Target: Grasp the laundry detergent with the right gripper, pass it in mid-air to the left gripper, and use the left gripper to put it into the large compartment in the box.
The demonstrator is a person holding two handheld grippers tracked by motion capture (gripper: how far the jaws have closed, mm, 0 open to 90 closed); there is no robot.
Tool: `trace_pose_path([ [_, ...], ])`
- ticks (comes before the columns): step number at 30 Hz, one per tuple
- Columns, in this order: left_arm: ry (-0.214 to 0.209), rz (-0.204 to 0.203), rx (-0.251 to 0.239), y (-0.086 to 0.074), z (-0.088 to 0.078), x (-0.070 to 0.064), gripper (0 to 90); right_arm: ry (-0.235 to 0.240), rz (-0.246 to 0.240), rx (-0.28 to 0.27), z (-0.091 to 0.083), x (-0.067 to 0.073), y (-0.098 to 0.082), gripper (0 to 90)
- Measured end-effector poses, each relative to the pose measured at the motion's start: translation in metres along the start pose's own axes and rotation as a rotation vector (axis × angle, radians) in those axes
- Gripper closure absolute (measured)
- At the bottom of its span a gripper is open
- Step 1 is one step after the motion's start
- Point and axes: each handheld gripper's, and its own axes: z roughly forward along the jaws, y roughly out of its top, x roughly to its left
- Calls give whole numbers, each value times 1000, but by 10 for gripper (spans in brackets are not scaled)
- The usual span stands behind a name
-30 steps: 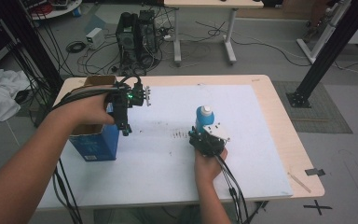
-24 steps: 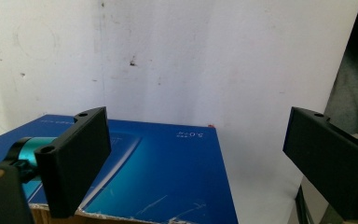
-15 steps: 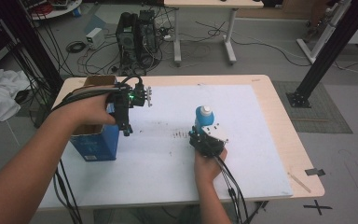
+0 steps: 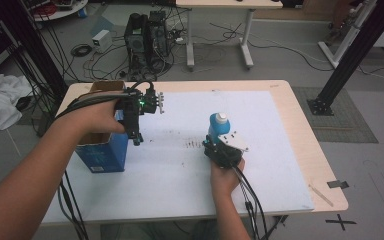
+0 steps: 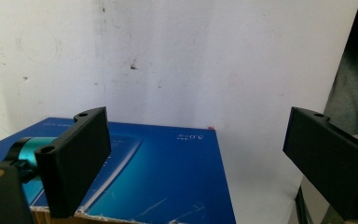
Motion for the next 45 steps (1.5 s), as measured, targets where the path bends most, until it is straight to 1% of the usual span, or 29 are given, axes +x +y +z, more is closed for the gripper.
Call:
trace_pose_path([
  [1,0,1,0,1,0,0,74,39,-6,-3,-3,-2,3,440],
  [4,0,8,-2,4,-1,-1,74,114,-51,-17,-6,-7,8,441],
  [5,0,8,-2,4,-1,-1,74,135,-61,-19,-7,-8,9,442],
  [6,0,11,-3,4,-2,-1,74,135,-61,-19,-7,-8,9,442],
  [7,1,14,-7,6,-3,-2,74,181,-108,-24,-8,-11,13,441],
  [8,1,14,-7,6,-3,-2,74,181,-108,-24,-8,-11,13,441],
  [9,-2,14,-7,7,-5,-3,74,239,-116,-4,-10,-13,16,441],
  [10,-2,14,-7,7,-5,-3,74,239,-116,-4,-10,-13,16,441],
  [11,0,23,-12,8,-5,-3,74,294,-124,11,-11,-14,20,442],
  [14,-1,25,-14,12,-5,-4,74,375,-155,17,-12,-17,24,442],
  [15,-2,29,-11,13,-5,-4,74,407,-145,31,-13,-18,26,442],
  [17,-2,42,-8,15,-7,-6,74,441,-176,32,-13,-20,29,442],
  [18,-2,42,-8,15,-7,-6,74,441,-176,32,-13,-20,29,442],
  [19,-7,41,-23,16,-8,-8,74,485,-187,56,-16,-21,32,443],
  [20,-7,41,-23,16,-8,-8,74,485,-187,56,-16,-21,32,443],
  [22,-12,49,-26,19,-10,-9,74,551,-208,50,-17,-24,37,442],
  [23,-12,49,-26,19,-10,-9,74,551,-208,50,-17,-24,37,442],
  [25,-16,53,-29,20,-10,-10,74,618,-235,46,-19,-27,42,443],
  [27,-17,59,-31,22,-12,-12,74,636,-254,43,-19,-27,44,442],
  [28,-18,62,-33,23,-12,-13,74,665,-257,54,-20,-26,45,442],
  [29,-20,70,-34,26,-13,-14,74,696,-280,49,-20,-25,47,442],
  [30,-20,70,-34,26,-13,-14,74,696,-280,49,-20,-25,47,442],
  [31,-21,77,-34,29,-14,-17,74,737,-288,60,-21,-24,49,442],
  [32,-21,77,-34,29,-14,-17,74,737,-288,60,-21,-24,49,442],
  [33,-24,85,-36,30,-14,-18,74,766,-308,59,-20,-22,50,442],
  [34,-21,89,-34,32,-14,-19,74,766,-308,59,-20,-22,50,442],
  [35,-25,95,-31,35,-13,-20,74,799,-317,68,-19,-21,50,442],
  [36,-25,95,-31,35,-13,-20,74,810,-327,62,-18,-20,50,442],
  [45,-39,110,-22,45,-8,-24,74,884,-358,64,-13,-10,47,442],
])
